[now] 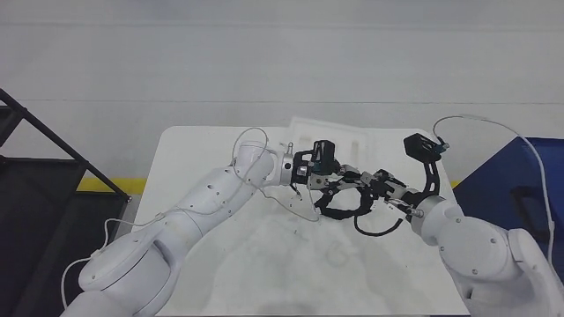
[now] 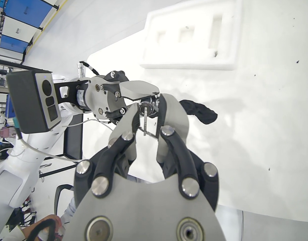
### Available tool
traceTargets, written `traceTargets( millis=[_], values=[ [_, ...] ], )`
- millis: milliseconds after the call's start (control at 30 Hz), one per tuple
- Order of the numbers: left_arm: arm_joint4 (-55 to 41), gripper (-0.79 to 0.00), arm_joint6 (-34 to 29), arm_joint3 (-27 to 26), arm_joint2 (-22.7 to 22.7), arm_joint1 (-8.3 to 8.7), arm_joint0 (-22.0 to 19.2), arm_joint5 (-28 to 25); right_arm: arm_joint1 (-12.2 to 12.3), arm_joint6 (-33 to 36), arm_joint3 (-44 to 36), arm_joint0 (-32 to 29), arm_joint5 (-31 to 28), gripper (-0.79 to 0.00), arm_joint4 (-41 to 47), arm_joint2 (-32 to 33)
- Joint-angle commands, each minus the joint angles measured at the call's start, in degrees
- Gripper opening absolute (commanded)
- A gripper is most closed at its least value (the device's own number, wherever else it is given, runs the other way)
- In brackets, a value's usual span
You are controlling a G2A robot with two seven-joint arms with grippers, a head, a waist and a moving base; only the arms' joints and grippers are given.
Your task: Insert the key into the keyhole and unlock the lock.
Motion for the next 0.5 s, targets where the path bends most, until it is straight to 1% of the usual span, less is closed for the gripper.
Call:
traceTargets(
  millis=[0,100,200,300,333,400,467],
  values=[
    [-0.4,-0.785,-0.5,0.0,-0.4,0.09,0.1,-0.8,0.0,-0.6,-0.3,-0.1,-0.4,0.0,0.1,0.3],
    [-1.3,-0.785,-2.0,0.1,-1.2,0.3,0.0,-2.6,0.0,-0.5,-0.9,-0.2,-2.3,0.0,0.7,1.1],
    [-2.4,-0.785,-4.0,0.1,-2.3,0.73,-0.2,-5.3,0.4,1.3,-1.3,-0.5,-6.3,0.0,-0.2,2.1],
    [-3.5,-0.785,-6.2,-0.6,-3.7,1.44,-0.4,-8.1,1.1,7.1,-0.7,-0.2,-14.7,0.0,-1.8,3.2],
    [-3.9,-0.785,-6.9,-1.0,-4.2,1.74,-0.3,-8.1,1.4,9.2,-0.3,-0.3,-17.4,0.0,-3.6,3.4],
    [-4.6,-0.785,-8.5,-2.5,-4.3,2.45,-0.1,-8.1,1.8,12.7,0.1,-0.6,-21.4,0.0,-4.4,3.7],
    [-5.8,-0.785,-10.1,-4.1,-3.5,3.27,0.1,-8.1,2.3,15.6,0.4,-0.7,-25.9,0.0,-8.0,3.7]
  ],
)
